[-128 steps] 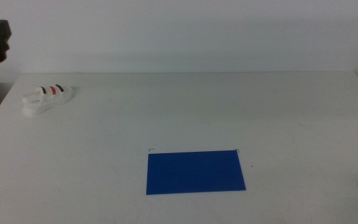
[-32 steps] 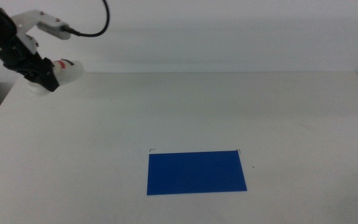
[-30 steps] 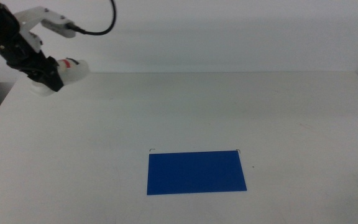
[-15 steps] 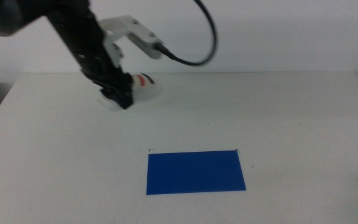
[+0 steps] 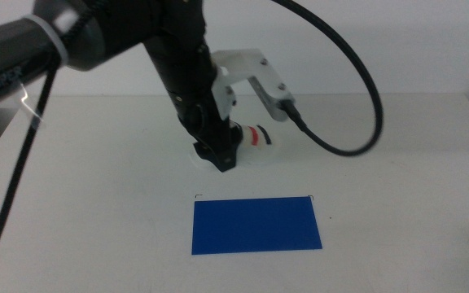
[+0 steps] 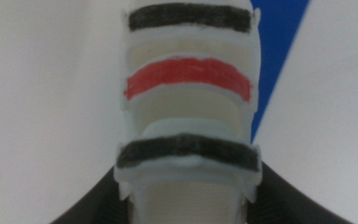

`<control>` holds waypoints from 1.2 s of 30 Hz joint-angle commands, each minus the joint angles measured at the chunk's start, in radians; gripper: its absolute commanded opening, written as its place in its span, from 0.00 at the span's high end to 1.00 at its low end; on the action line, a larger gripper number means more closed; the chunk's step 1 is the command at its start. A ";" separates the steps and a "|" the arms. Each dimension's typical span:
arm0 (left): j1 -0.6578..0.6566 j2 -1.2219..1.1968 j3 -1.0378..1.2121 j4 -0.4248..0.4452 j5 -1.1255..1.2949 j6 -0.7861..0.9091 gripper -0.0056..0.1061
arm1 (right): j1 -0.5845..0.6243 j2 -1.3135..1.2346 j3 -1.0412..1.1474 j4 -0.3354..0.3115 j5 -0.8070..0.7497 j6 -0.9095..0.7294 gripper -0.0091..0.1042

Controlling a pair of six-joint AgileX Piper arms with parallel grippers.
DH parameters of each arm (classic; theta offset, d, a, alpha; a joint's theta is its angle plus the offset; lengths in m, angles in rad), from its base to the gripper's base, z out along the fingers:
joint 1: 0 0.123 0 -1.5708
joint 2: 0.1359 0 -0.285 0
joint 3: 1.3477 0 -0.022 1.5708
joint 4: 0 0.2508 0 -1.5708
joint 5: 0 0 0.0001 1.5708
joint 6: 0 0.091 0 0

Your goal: Use one arm to grab the shoe from the table and place it on the mat.

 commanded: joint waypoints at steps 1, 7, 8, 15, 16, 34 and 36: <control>-0.024 -0.044 -0.023 -0.012 -0.019 0.005 0.96 | -0.002 -0.026 0.005 -0.009 -0.077 -0.008 0.35; -0.068 -0.004 -0.022 -0.025 -0.020 0.005 0.96 | -0.002 -0.026 0.005 -0.009 -0.077 -0.008 0.35; -0.075 0.006 -0.022 -0.026 -0.020 0.006 0.96 | -0.002 -0.026 0.005 -0.009 -0.077 -0.008 0.35; -0.084 0.058 -0.022 -0.066 -0.020 0.010 0.96 | -0.002 -0.026 0.005 -0.009 -0.077 -0.008 0.35; -0.084 0.059 -0.022 -0.071 -0.020 0.010 0.96 | -0.002 -0.026 0.005 -0.009 -0.077 -0.008 0.35; -0.083 0.067 -0.022 -0.076 -0.045 -0.295 0.96 | -0.002 -0.026 0.005 -0.009 -0.077 -0.008 0.35; -0.083 0.067 -0.022 -0.073 -0.055 -0.405 0.96 | -0.002 -0.026 0.005 -0.009 -0.077 -0.008 0.35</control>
